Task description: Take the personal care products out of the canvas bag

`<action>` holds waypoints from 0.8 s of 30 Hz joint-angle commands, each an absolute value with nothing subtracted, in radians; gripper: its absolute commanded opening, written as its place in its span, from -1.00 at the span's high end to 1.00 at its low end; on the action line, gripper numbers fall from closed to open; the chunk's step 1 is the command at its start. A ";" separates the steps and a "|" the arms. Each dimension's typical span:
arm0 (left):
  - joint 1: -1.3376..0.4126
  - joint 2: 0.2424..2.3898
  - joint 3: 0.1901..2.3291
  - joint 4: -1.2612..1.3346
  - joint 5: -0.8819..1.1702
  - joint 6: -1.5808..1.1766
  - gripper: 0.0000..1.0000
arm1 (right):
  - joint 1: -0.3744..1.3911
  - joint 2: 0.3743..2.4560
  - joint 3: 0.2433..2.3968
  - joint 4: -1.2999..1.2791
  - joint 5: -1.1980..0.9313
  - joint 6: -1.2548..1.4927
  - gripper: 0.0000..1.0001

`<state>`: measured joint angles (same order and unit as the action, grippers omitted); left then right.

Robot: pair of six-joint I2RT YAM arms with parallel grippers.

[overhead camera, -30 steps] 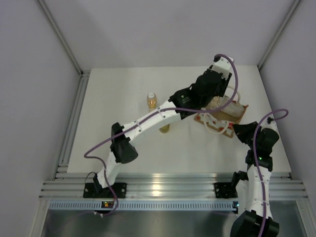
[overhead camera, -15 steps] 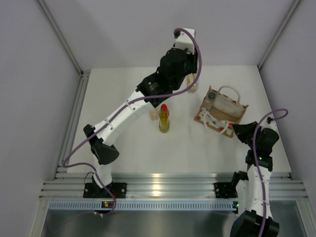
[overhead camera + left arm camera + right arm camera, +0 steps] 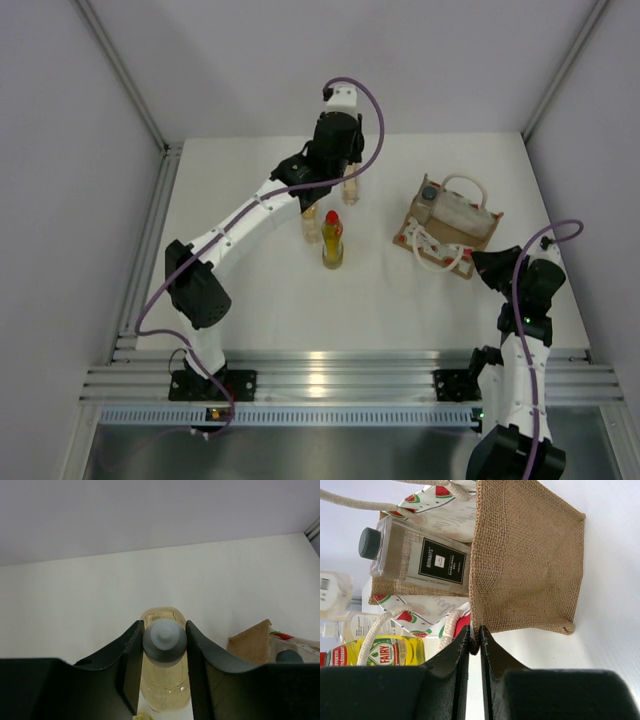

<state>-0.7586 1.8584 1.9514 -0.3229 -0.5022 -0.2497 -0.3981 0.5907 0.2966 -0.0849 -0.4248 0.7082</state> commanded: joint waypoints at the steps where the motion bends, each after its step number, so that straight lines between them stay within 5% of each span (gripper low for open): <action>1: -0.755 1.822 1.915 -0.069 -0.514 -0.290 1.00 | -0.430 0.607 0.290 -0.133 -0.400 0.667 0.80; 24: -0.816 1.905 1.568 0.244 -0.613 -0.315 1.00 | -0.439 0.621 0.285 -0.129 -0.420 0.661 0.81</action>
<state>-0.7845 1.9400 1.5452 0.0013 -0.5484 -0.3313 -0.4122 0.5991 0.2966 -0.0822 -0.4465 0.7055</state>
